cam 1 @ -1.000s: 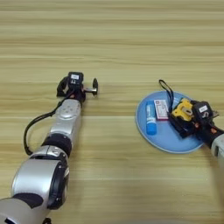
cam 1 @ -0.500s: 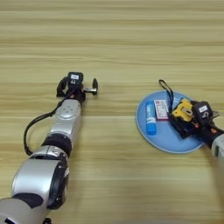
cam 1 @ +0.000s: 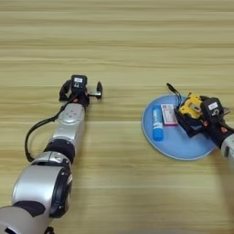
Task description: Move the objects on the table
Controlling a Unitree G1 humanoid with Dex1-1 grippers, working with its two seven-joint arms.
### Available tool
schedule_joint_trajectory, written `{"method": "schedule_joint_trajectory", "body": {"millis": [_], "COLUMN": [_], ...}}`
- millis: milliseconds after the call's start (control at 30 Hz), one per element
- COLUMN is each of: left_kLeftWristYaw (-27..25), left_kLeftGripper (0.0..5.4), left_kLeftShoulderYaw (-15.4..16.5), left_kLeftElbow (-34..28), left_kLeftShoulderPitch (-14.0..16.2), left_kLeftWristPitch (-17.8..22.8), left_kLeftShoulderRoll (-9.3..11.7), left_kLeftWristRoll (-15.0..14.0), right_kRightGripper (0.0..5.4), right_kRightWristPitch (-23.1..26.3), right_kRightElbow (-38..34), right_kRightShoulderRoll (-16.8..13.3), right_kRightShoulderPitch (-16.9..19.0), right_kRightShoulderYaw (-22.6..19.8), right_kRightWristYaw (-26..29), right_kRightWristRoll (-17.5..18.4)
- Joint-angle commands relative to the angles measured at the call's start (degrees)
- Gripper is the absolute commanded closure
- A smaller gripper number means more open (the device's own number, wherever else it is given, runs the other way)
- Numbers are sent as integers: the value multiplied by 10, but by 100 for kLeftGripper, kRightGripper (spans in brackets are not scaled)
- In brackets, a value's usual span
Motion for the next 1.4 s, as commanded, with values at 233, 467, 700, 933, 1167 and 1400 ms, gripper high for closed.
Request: {"method": "schedule_joint_trajectory", "body": {"millis": [233, 467, 700, 933, 1167, 1400], "left_kLeftWristYaw": [3, 5, 6, 7, 8, 8], "left_kLeftGripper": [0, 0, 0, 0, 0, 0], "left_kLeftShoulderYaw": [-1, -2, -3, -3, -3, -3], "left_kLeftElbow": [3, 4, 1, 0, -5, -6], "left_kLeftShoulderPitch": [-9, -9, -7, -6, -4, -4], "left_kLeftWristPitch": [-4, -5, -5, -5, -5, -4], "left_kLeftShoulderRoll": [-1, -1, -4, -5, -6, -6], "left_kLeftWristRoll": [5, 6, 6, 6, 6, 6], "right_kRightGripper": [65, 65, 65, 65, 65, 6], "right_kRightWristPitch": [54, 69, 36, 15, 9, 10], "right_kRightElbow": [-56, 38, 173, 259, 284, 255], "right_kRightShoulderRoll": [39, 96, 144, 164, 168, 165], "right_kRightShoulderPitch": [-51, -135, -189, -210, -211, -204], "right_kRightShoulderYaw": [153, 222, 255, 260, 264, 256], "right_kRightWristYaw": [27, 41, 45, 44, 49, 46], "right_kRightWristRoll": [-32, -43, -63, -80, -91, -94]}}
